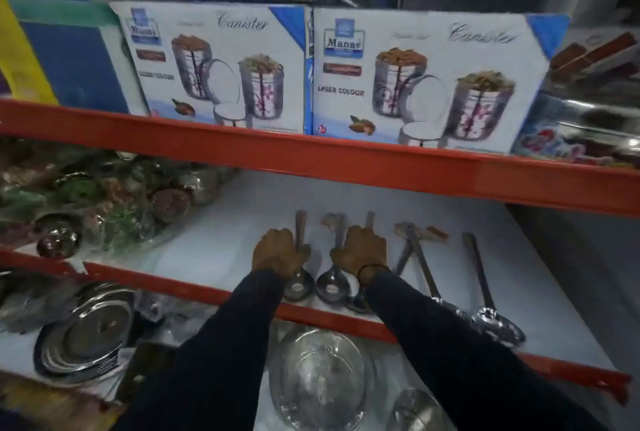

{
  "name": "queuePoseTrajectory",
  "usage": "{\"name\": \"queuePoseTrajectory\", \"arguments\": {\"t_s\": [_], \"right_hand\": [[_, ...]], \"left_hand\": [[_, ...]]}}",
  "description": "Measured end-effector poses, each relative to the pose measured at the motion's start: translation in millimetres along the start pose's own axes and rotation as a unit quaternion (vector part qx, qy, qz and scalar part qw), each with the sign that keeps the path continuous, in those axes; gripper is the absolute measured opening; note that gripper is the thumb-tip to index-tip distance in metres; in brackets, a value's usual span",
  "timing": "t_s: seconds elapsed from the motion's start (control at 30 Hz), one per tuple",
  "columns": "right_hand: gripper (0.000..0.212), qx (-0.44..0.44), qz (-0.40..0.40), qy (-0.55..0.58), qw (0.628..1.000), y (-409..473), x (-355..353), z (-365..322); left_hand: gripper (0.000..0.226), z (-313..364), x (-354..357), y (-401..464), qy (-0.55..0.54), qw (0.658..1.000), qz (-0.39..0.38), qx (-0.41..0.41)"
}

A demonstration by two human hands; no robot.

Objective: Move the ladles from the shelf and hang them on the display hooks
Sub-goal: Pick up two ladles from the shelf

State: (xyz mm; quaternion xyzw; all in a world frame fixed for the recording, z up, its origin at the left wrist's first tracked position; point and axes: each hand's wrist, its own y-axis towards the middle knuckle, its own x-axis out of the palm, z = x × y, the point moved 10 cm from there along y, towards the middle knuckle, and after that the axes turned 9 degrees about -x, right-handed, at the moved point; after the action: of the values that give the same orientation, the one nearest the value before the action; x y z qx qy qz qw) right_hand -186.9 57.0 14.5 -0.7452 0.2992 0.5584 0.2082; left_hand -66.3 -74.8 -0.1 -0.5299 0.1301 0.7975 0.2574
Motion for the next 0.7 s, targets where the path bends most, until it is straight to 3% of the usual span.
{"name": "queuePoseTrajectory", "arguments": {"t_s": [0.13,0.27,0.43,0.57,0.7], "right_hand": [[0.051,0.053,-0.051,0.014,0.997,15.4,21.4,2.0],[0.049,0.093,-0.054,0.068,0.992,32.5,24.0,3.5],[0.044,0.107,-0.051,0.189,0.975,53.4,27.9,-2.2],[0.035,0.063,-0.052,0.288,0.954,66.1,24.0,-29.5],[0.024,-0.056,-0.088,0.334,0.937,59.4,18.5,-96.0]], "left_hand": [[0.046,-2.7,17.3,20.1,-0.001,0.999,-0.028,-0.034],[0.049,-10.9,22.2,35.9,-0.102,0.989,-0.053,-0.089],[0.028,-42.5,16.9,46.3,-0.357,0.908,-0.105,-0.191],[0.005,-74.9,-22.3,32.4,-0.424,0.879,-0.055,-0.212],[0.003,-123.2,-68.6,-15.8,-0.497,0.838,0.041,-0.221]]}}
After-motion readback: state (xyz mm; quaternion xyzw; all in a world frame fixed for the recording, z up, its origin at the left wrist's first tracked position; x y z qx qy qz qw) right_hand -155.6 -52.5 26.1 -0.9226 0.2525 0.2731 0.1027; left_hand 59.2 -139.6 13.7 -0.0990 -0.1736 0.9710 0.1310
